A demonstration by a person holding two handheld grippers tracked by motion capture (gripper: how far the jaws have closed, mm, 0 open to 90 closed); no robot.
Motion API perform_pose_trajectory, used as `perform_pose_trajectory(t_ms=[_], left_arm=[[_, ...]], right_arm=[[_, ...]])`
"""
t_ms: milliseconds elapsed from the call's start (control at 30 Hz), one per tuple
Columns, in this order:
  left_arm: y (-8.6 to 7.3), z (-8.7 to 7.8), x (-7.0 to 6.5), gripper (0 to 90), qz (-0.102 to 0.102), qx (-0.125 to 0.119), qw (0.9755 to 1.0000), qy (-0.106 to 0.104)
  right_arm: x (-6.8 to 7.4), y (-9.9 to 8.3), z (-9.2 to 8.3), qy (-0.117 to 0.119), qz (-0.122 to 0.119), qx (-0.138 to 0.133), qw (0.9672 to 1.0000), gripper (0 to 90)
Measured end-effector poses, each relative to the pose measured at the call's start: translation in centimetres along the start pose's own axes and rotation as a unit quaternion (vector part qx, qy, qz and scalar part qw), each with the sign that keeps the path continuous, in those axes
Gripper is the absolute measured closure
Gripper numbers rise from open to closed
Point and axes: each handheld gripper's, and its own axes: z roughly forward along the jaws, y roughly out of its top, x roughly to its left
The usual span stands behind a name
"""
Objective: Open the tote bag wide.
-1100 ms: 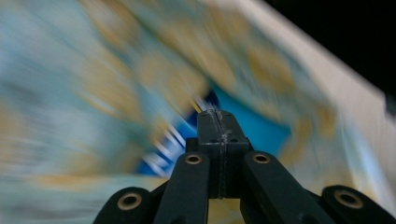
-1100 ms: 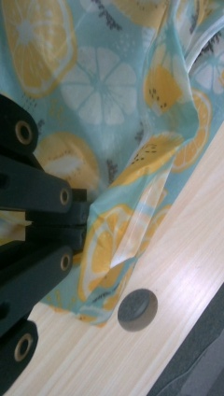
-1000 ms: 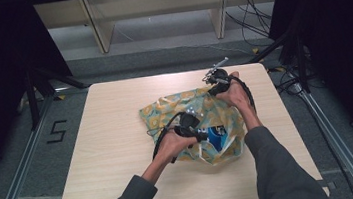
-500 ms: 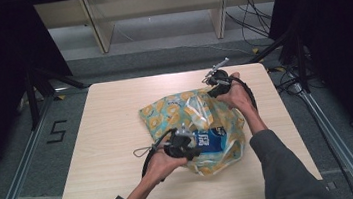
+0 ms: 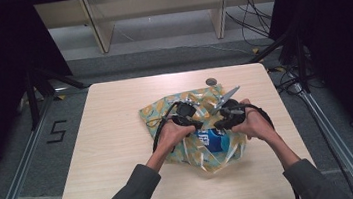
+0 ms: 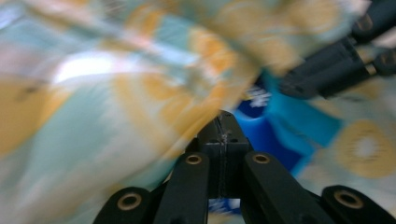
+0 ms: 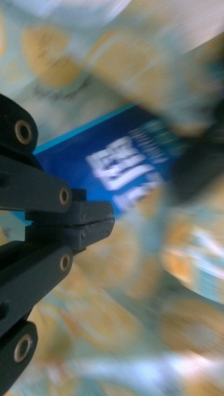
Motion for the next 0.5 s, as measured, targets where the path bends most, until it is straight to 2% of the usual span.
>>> perform_pose_trajectory(t_ms=[67, 133, 167, 200, 300, 333, 400, 433, 467, 500], left_arm=[[-0.4, -0.3, 0.8, 89.3, -0.009, -0.001, 0.9999, 0.006], [-0.8, -0.7, 1.5, 89.3, -0.019, -0.003, 0.9997, 0.012], [-0.9, -1.0, 1.8, 89.3, -0.022, -0.003, 0.9997, 0.012], [-1.2, -1.1, 2.0, 89.3, -0.034, -0.015, 0.9992, 0.016], [-2.0, -1.8, 3.0, 89.3, -0.046, -0.021, 0.9983, 0.030], [-2.2, -2.0, 3.3, 89.3, -0.044, -0.019, 0.9983, 0.033], [-2.9, -2.4, 4.0, 89.3, -0.060, -0.028, 0.9972, 0.035], [-3.2, -2.7, 4.3, 89.3, -0.064, -0.028, 0.9970, 0.034], [-3.5, -2.9, 4.6, 89.3, -0.068, -0.031, 0.9965, 0.038], [-3.7, -3.2, 4.8, 89.3, -0.070, -0.032, 0.9963, 0.039]], right_arm=[[-0.1, -0.7, 1.2, -0.013, -0.002, 0.022, 0.9997, 90.0], [-0.6, -1.0, 1.8, -0.032, -0.008, 0.028, 0.9990, 90.0], [-0.8, -1.1, 1.9, -0.041, 0.000, 0.031, 0.9987, 90.0], [-1.3, -1.1, 1.9, -0.046, 0.004, 0.031, 0.9984, 90.0], [-2.6, -1.3, 1.9, -0.070, 0.026, 0.029, 0.9968, 90.0], [-3.2, -1.3, 1.8, -0.076, 0.033, 0.028, 0.9962, 90.0], [-4.1, -1.4, 1.9, -0.089, 0.050, 0.028, 0.9944, 90.0], [-4.6, -1.5, 1.7, -0.089, 0.066, 0.031, 0.9933, 90.0], [-5.1, -1.5, 1.7, -0.105, 0.067, 0.026, 0.9919, 90.0], [-5.7, -1.6, 1.6, -0.110, 0.079, 0.024, 0.9905, 90.0]])
